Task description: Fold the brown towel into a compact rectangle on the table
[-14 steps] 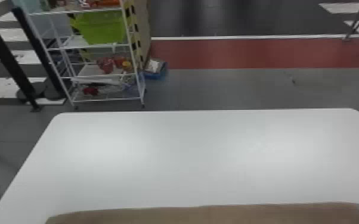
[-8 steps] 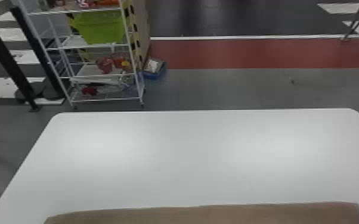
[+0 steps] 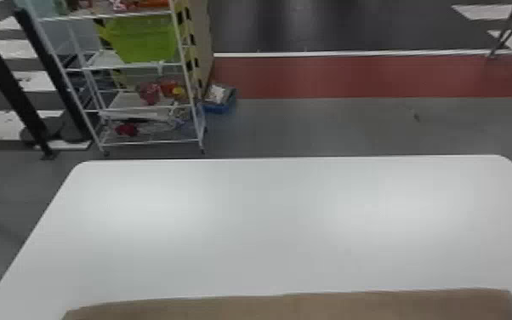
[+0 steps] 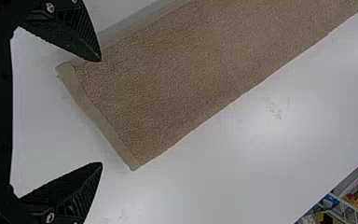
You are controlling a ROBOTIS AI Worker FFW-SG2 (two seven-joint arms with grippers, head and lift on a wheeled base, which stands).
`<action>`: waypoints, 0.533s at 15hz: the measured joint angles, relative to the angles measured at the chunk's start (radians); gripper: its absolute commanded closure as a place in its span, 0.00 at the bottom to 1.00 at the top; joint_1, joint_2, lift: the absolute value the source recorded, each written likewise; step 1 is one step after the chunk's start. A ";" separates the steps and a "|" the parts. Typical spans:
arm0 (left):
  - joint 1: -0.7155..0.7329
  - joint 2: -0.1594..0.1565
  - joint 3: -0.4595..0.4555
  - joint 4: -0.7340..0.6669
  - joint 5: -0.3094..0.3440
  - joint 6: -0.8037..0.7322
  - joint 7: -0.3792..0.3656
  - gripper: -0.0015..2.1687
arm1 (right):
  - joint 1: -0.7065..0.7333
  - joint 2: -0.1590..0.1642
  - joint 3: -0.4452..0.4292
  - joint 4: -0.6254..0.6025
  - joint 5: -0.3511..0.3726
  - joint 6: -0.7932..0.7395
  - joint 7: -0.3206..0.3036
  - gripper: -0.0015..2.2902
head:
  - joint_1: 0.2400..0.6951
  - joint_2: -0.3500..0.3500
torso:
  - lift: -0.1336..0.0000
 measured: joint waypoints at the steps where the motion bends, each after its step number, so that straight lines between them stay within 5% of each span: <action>1: -0.006 -0.014 0.011 -0.007 0.000 0.004 0.000 0.00 | 0.000 0.000 0.000 0.000 0.001 0.000 0.000 0.04 | 1.00 0.59 | 0.09; 8: -0.033 -0.056 0.028 -0.041 0.025 0.212 0.000 0.01 | 0.005 0.001 -0.002 0.002 0.002 -0.001 0.000 0.04 | 1.00 0.57 | 0.09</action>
